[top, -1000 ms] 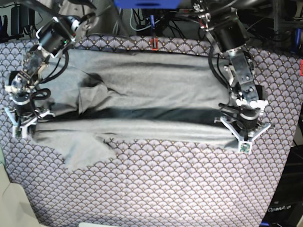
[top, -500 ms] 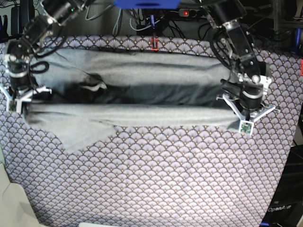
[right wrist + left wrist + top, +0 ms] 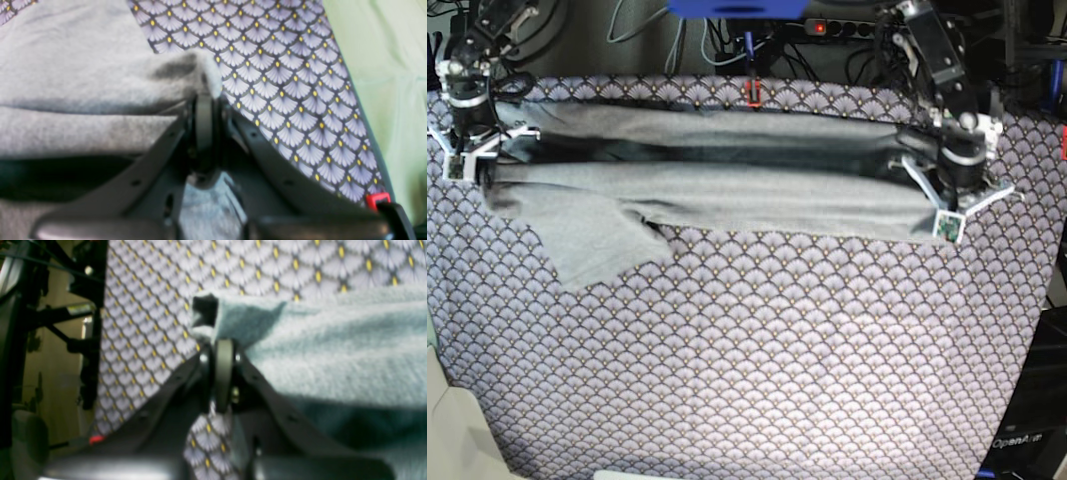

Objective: Fold the T-shirt properly
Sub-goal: 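Lift the hem with both grippers and fold it toward the collar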

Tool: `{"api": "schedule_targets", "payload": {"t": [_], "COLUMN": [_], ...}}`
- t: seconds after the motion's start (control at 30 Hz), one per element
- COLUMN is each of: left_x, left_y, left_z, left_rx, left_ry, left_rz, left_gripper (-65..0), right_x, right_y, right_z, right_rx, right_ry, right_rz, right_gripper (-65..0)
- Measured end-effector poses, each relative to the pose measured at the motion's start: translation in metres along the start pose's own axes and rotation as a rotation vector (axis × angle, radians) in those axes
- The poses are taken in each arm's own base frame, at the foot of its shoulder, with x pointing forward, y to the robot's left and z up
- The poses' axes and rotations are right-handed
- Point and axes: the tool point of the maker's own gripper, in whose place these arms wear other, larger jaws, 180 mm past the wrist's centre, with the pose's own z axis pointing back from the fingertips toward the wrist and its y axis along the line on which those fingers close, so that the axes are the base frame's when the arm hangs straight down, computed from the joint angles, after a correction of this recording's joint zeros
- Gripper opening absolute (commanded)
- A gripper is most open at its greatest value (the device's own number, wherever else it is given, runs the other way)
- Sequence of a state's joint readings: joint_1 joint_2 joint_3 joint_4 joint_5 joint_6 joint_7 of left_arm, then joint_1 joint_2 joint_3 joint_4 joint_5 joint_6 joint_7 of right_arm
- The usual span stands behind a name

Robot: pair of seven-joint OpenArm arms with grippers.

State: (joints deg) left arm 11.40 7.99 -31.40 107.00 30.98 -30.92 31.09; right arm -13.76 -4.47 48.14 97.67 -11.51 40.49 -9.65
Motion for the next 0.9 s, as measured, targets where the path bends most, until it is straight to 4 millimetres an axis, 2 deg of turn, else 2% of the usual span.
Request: {"api": "schedule_targets", "payload": {"t": [0.1, 0.23, 0.43, 0.63, 0.8, 0.9], "left_x": [-0.013, -0.028, -0.047, -0.045, -0.046, -0.049], "left_y": [-0.001, 0.005, 0.011, 0.012, 0.013, 0.021], "left_z": [0.003, 0.008, 0.015, 0.015, 0.015, 0.016], "left_rx": [-0.004, -0.012, -0.003, -0.001, 0.001, 0.018], "left_ry": [0.024, 0.039, 0.063, 0.056, 0.059, 0.065], "left_rz": [0.000, 0.079, 0.112, 0.113, 0.109, 0.106], "left_gripper": [-65.0, -65.0, -65.0, -65.0, -65.0, -65.0], "right_x": [-0.013, -0.014, -0.030, -0.040, -0.030, -0.038], "right_y": [0.001, 0.002, 0.003, 0.003, 0.005, 0.012], "right_z": [0.006, 0.011, 0.026, 0.037, 0.052, 0.063], "right_rx": [0.004, 0.015, 0.030, 0.036, 0.031, 0.032], "right_ry": [0.035, 0.018, 0.044, 0.057, -0.062, -0.078], "right_rz": [0.001, -0.035, -0.070, -0.086, -0.115, -0.141], "right_gripper": [-65.0, -65.0, -65.0, -65.0, -65.0, -65.0]}}
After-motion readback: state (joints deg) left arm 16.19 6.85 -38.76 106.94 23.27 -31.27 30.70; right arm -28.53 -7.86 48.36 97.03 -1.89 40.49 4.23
